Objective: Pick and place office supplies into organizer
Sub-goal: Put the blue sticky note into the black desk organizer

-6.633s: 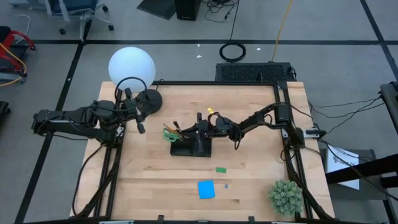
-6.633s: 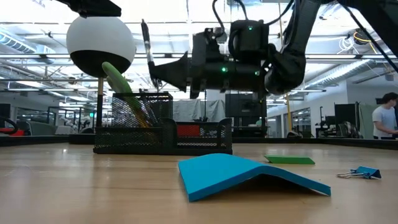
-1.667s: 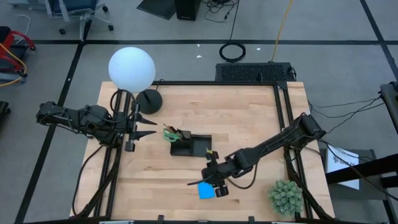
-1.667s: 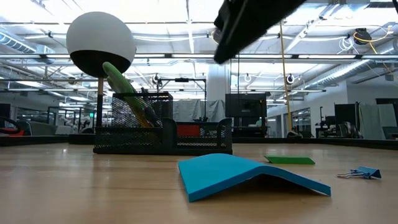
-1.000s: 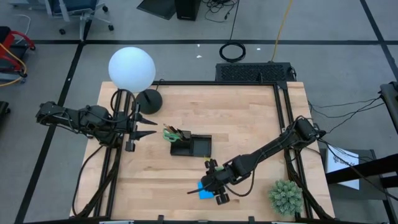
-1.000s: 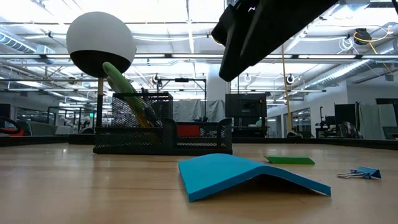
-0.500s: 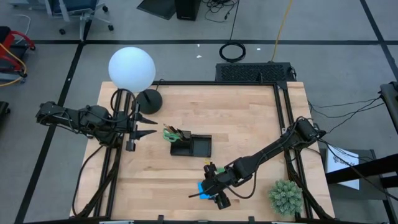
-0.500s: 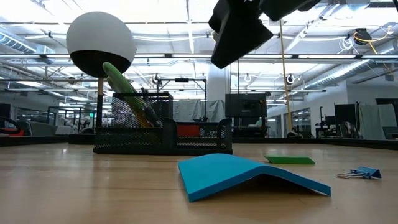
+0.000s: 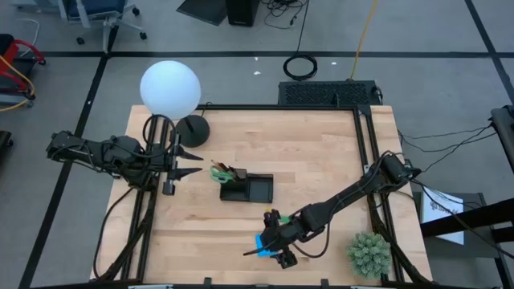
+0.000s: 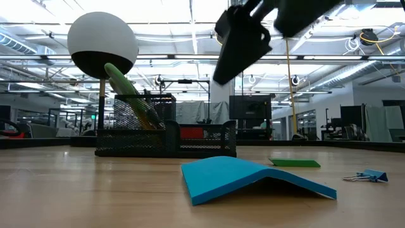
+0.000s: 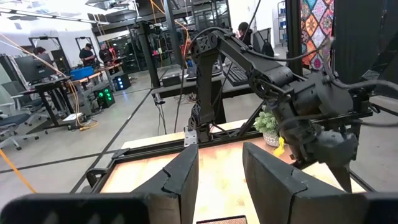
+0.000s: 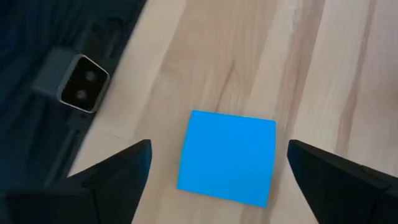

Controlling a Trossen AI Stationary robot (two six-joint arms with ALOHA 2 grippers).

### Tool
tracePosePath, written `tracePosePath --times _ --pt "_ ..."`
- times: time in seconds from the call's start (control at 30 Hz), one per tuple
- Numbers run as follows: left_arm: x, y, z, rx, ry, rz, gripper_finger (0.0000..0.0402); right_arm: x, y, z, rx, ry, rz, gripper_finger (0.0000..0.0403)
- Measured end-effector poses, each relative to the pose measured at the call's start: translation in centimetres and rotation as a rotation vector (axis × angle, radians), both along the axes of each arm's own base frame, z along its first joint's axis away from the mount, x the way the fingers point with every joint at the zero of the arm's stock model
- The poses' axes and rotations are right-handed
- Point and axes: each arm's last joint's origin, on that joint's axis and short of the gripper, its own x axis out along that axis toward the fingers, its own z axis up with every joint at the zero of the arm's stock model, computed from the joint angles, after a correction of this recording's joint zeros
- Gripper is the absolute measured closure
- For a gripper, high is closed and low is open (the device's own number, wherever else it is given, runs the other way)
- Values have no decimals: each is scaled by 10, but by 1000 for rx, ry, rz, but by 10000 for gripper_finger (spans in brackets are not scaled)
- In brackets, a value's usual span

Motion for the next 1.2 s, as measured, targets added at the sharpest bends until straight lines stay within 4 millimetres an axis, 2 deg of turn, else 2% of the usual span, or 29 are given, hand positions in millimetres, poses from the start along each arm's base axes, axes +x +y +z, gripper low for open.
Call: tracePosePath --times 0.3,0.63,0.97,1.2 --pt "0 0 0 2 -1 1 270 3 4 -34 -56 87 4 35" --pt "0 0 0 2 -3 1 270 5 -3 -35 -105 79 2 35" --pt "0 0 0 2 -3 1 270 17 0 -75 -85 160 14 35" --pt "2 0 -1 4 4 9 270 17 0 -75 -65 161 19 38"
